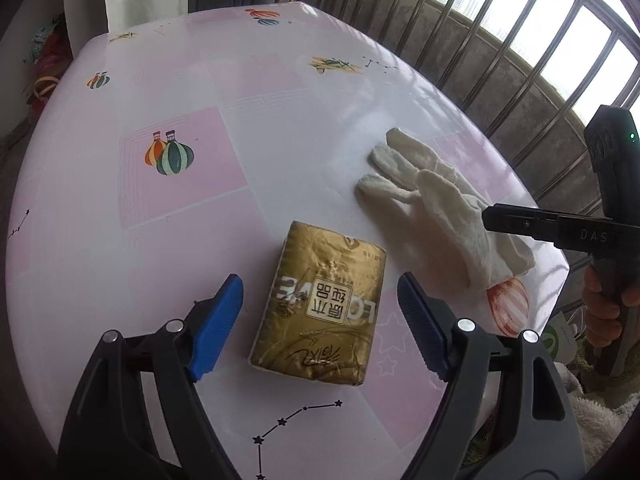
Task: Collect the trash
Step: 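Grasp the gold tissue packet with the left tool while the right tool grasps the white glove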
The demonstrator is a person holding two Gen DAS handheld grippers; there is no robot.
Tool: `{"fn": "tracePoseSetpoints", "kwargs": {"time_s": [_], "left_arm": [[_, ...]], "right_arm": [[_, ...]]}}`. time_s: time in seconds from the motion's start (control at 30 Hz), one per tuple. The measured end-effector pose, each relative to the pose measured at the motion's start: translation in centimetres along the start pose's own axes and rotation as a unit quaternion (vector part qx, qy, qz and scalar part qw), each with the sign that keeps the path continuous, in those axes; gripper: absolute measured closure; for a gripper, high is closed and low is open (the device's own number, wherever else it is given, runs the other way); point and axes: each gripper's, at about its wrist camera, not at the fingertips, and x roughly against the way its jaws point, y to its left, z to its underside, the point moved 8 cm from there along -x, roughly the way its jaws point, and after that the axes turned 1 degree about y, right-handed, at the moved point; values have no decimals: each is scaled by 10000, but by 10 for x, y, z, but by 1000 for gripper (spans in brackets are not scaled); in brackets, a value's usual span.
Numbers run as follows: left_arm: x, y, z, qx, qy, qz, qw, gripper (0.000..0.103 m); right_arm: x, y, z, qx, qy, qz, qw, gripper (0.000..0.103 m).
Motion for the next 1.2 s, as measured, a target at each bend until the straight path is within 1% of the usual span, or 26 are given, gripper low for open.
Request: {"fn": "tracePoseSetpoints", "kwargs": {"time_s": [0.13,0.17,0.2,0.23,0.27,0.3,0.37,0.4,0.47,0.53,0.63,0.73,0.77,0.8,0.83,0.87,0.9,0.93,1.0,1.1,1.2], "left_arm": [[-6,-3,-1,-91,-26,-337,9994,28],[-6,-4,0,-113,-38,-428,9990,30],[-6,-3,-1,-134,-52,-525,9985,33],[-7,-2,-3,-149,-59,-603,9980,34],[-7,-1,-3,-141,-66,-618,9980,36],[-6,0,-4,-100,-83,-627,9979,37],[-5,5,-6,12,-101,-690,9976,45],[-4,6,-7,94,-100,-705,9974,48],[-3,11,-7,277,-107,-729,9969,50],[-1,15,-5,394,-116,-783,9961,51],[1,17,-1,489,-120,-827,9953,51],[3,17,1,532,-62,-877,9947,50],[4,17,2,558,-40,-871,9946,49],[5,16,4,582,-15,-849,9947,43],[6,16,6,599,6,-826,9948,41],[8,17,7,611,6,-813,9948,39],[9,17,9,621,2,-801,9949,38],[10,18,10,632,13,-787,9949,38],[8,20,12,670,77,-776,9947,38],[7,18,13,596,69,-815,9949,38],[6,13,13,459,88,-815,9956,38]], "right_arm": [[-8,8,0,263,22,195,9995,62],[-9,10,0,333,1,238,9992,62],[-9,11,1,401,-15,275,9988,66],[-9,12,1,475,-25,324,9983,70],[-10,13,1,526,-21,372,9979,77],[-11,12,2,551,-28,419,9976,81],[-9,8,2,507,-45,469,9976,85],[-8,4,2,422,-51,480,9979,86],[-3,-6,2,259,-100,554,9981,86],[3,-17,2,99,-140,679,9975,86],[10,-32,4,-127,-163,749,9970,86],[15,-39,7,-295,-172,669,9972,86],[17,-38,7,-324,-182,595,9975,85],[18,-37,7,-327,-166,511,9980,79],[18,-35,8,-320,-141,447,9984,74],[19,-33,8,-306,-127,382,9987,60],[20,-30,8,-277,-128,323,9990,51],[21,-27,7,-228,-145,276,9993,48],[19,-19,8,-75,-119,249,9996,38],[12,-7,11,242,-32,334,9991,29],[5,1,16,559,20,533,9970,27]]}}
